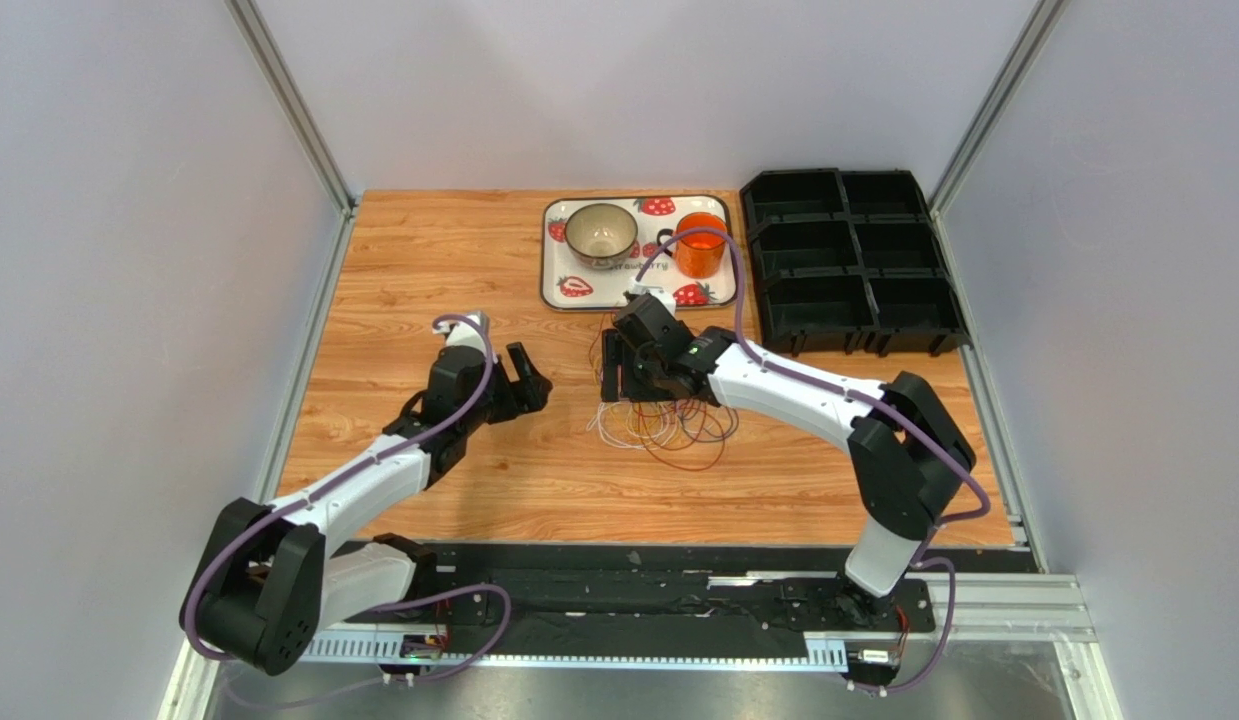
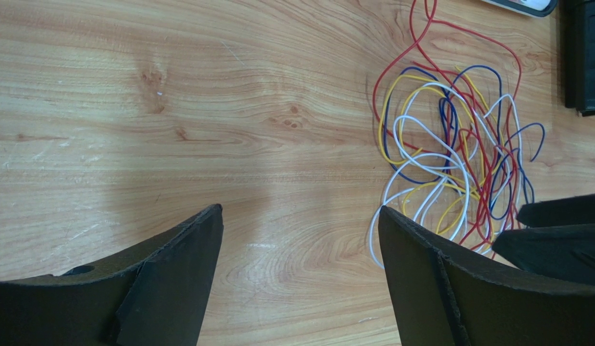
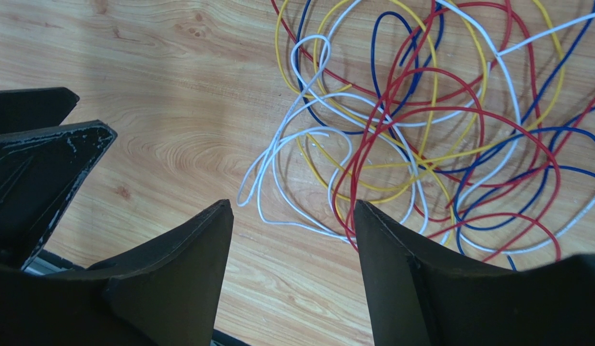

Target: Untangle the cables

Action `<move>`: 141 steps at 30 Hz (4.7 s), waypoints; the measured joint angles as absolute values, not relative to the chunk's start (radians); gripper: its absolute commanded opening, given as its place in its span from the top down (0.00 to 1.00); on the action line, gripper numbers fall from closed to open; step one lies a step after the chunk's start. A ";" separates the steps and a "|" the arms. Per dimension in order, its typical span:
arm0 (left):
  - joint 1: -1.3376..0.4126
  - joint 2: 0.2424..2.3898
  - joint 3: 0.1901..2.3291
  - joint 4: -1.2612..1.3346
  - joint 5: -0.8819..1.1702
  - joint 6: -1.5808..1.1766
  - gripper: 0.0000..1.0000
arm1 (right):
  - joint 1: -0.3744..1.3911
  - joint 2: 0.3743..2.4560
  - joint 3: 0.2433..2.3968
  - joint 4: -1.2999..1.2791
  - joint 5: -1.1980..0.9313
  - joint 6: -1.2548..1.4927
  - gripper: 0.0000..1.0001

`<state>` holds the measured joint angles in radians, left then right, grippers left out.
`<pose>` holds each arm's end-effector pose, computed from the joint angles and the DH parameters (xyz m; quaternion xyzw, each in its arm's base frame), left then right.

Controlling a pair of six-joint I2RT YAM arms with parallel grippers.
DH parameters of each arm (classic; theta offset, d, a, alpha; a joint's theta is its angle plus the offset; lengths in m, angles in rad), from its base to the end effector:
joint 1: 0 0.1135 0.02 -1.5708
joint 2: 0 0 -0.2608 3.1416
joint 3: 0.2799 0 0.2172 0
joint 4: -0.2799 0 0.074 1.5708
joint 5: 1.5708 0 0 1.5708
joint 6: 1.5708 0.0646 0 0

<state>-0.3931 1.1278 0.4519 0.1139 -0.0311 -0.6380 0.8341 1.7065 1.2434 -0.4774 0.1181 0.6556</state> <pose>0.2094 -0.0847 0.1915 -0.1144 0.8679 -0.2264 0.4271 0.2410 0.2543 0.2207 -0.0664 0.9469 0.1685 0.2655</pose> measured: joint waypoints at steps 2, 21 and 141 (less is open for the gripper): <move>-0.393 1.133 0.452 0.121 -0.031 -0.638 0.13 | 0.836 1.732 1.254 -0.471 0.116 0.659 0.35; -0.419 1.153 0.451 0.140 -0.048 -0.638 0.16 | 0.843 1.895 1.380 -0.453 0.105 0.663 1.00; -0.894 1.150 0.503 0.045 -0.648 -0.641 0.20 | 0.647 1.845 1.376 -0.416 0.050 0.261 0.88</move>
<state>-0.8940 1.1503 0.5026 0.0452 -0.6479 -0.6411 0.6468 1.8446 1.3762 -0.4160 0.0502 0.2611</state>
